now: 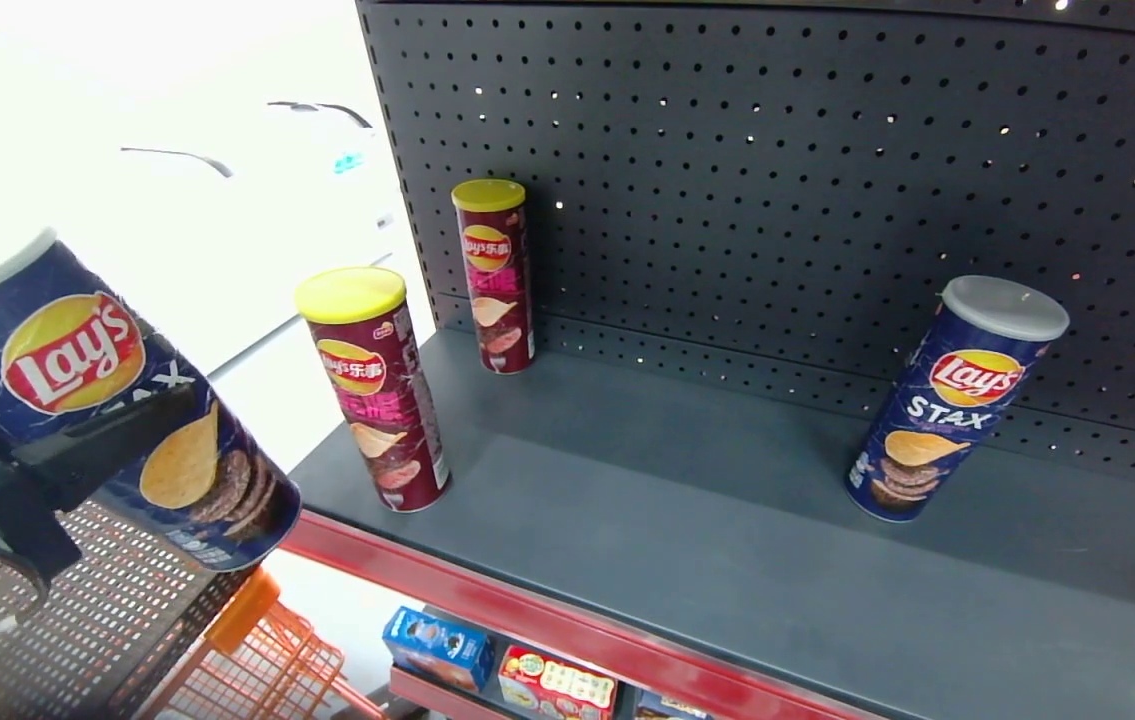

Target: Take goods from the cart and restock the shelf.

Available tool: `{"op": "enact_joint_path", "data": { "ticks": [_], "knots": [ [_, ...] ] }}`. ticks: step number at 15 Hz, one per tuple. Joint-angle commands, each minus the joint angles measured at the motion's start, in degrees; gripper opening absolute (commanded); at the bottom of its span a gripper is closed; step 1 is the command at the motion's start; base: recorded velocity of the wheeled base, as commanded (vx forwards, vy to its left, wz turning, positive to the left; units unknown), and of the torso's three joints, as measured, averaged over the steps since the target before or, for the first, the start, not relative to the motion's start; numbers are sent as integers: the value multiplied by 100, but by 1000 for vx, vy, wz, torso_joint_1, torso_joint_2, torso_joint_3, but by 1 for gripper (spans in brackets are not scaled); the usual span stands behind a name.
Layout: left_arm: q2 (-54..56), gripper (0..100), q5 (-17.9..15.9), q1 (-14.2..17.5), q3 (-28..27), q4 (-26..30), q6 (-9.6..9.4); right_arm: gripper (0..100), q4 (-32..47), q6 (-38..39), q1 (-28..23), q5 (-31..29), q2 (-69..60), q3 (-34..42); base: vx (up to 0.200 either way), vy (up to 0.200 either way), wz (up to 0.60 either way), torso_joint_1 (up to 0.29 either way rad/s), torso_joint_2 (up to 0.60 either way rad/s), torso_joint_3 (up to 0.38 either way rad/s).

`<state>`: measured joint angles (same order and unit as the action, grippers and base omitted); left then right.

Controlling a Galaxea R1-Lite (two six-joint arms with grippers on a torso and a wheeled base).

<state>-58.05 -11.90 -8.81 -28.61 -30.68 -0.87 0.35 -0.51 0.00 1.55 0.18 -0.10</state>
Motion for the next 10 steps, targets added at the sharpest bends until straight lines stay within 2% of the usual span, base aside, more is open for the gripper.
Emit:
{"op": "enact_joint_path", "data": {
  "ticks": [1,6,7,10],
  "knots": [
    [48,0,3,-630,-22,-8,-1,100,0,-2,0,3,8,1,0,0,0,0,0,0],
    [-224,0,3,-1624,-92,-17,16,100,0,-2,0,3,8,1,0,0,0,0,0,0],
    [-224,0,3,-1624,-92,-17,16,100,0,-2,0,3,8,1,0,0,0,0,0,0],
    [-453,0,-14,-1905,-154,-17,7,100,0,-2,0,3,8,1,0,0,0,0,0,0]
  ]
}}
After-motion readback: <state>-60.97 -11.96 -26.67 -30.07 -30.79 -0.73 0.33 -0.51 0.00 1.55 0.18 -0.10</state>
